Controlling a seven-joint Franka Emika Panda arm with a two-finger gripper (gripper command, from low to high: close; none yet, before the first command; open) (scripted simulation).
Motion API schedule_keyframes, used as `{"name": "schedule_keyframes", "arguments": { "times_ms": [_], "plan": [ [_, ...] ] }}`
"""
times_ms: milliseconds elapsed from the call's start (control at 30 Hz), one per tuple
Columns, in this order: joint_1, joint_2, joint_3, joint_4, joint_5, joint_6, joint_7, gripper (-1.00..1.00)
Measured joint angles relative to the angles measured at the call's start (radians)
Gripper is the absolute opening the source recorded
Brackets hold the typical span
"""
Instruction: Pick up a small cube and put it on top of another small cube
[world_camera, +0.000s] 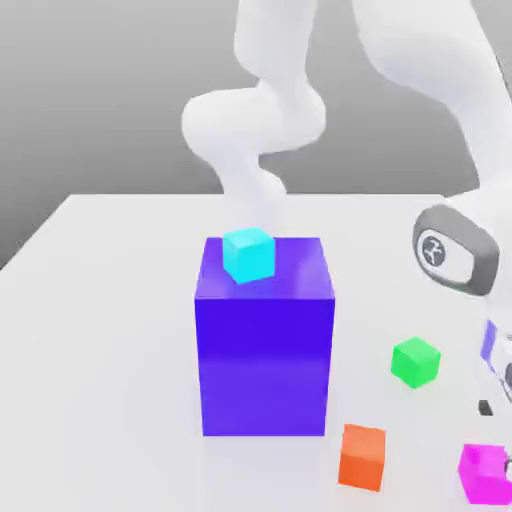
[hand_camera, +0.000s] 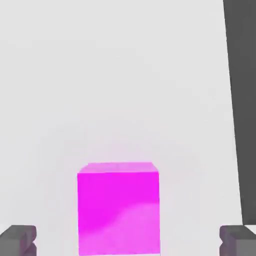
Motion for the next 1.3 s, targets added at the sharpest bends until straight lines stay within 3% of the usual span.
{"name": "schedule_keyframes", "arguments": {
  "times_ms": [33,267,433,700,933,1067,1200,1233,1300],
  "plan": [
    [0.004,0.028,-0.004,0.006,-0.004,0.022,0.002,-1.0],
    [0.004,0.031,-0.004,0.007,-0.005,0.022,0.002,-1.0],
    [-0.006,-0.125,0.016,-0.042,0.011,-0.086,-0.019,-1.0],
    [0.031,-0.404,0.072,-0.321,-0.021,-0.082,-0.144,-1.0],
    [0.14,-0.641,0.092,-0.577,0.117,-0.061,-0.376,-1.0],
    [0.163,-0.59,0.094,-0.618,0.138,0.029,-0.415,-1.0],
    [0.158,-0.456,0.08,-0.615,0.066,0.159,-0.366,-1.0],
    [0.16,-0.433,0.073,-0.615,0.048,0.18,-0.353,1.0],
    [0.16,-0.433,0.073,-0.615,0.048,0.18,-0.353,1.0]
  ]
}}
